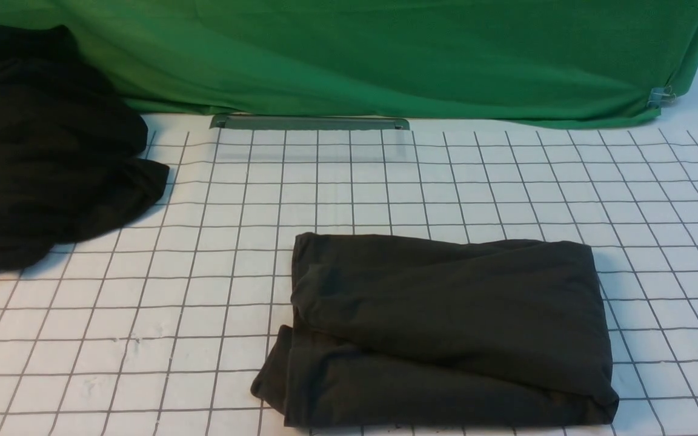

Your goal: Fold a long-sleeved shirt over a white checkered tablecloth.

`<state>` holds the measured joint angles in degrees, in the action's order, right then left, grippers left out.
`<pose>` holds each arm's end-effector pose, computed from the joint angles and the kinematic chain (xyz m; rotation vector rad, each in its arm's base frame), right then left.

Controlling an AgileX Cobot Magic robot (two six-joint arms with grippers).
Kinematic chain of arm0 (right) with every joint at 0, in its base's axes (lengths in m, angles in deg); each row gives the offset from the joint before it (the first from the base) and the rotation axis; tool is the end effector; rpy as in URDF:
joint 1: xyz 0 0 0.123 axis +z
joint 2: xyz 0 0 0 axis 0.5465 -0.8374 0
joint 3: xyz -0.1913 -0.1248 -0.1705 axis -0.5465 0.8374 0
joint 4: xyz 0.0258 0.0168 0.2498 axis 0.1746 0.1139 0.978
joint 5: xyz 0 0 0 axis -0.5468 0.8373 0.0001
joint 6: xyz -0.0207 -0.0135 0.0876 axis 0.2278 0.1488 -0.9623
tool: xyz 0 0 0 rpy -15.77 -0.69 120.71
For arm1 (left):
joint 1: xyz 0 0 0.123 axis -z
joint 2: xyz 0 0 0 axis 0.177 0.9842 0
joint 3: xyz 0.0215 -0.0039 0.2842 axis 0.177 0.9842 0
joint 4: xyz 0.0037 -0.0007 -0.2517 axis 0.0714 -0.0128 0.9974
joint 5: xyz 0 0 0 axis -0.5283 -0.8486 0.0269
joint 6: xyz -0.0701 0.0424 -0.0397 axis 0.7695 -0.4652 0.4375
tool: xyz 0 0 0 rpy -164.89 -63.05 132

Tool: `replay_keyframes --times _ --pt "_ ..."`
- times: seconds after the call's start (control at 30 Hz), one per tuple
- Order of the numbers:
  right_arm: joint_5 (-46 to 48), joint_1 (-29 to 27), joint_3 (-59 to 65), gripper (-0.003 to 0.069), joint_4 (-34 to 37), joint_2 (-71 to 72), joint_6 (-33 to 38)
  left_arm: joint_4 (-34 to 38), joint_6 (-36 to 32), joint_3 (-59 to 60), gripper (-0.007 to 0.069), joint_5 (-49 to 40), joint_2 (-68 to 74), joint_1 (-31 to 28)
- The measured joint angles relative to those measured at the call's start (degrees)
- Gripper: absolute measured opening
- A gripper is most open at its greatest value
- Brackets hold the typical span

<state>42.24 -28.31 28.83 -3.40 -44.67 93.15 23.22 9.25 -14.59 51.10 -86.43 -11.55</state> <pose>0.0555 0.0034 0.1880 -0.1985 1.7332 -0.0657 0.0550 0.0009 0.2106 -0.0840 1.6075 -0.0506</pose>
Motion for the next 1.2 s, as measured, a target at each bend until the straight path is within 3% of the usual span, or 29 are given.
replay_keyframes --times 0.1,0.37,1.2 --pt "-0.06 0.0 0.0 0.0241 0.0 0.0 0.0 0.57 0.0 2.14 0.0003 1.99 0.0 -2.82" --pt "-0.18 0.0 0.0 0.0241 0.0 0.0 0.0 -0.03 -0.46 2.4 0.0003 -3.69 0.0 -2.14" --pt "-0.22 0.0 0.0 0.0241 0.0 0.0 0.0 -0.08 -0.6 2.4 0.0003 -3.86 -0.11 -2.14"
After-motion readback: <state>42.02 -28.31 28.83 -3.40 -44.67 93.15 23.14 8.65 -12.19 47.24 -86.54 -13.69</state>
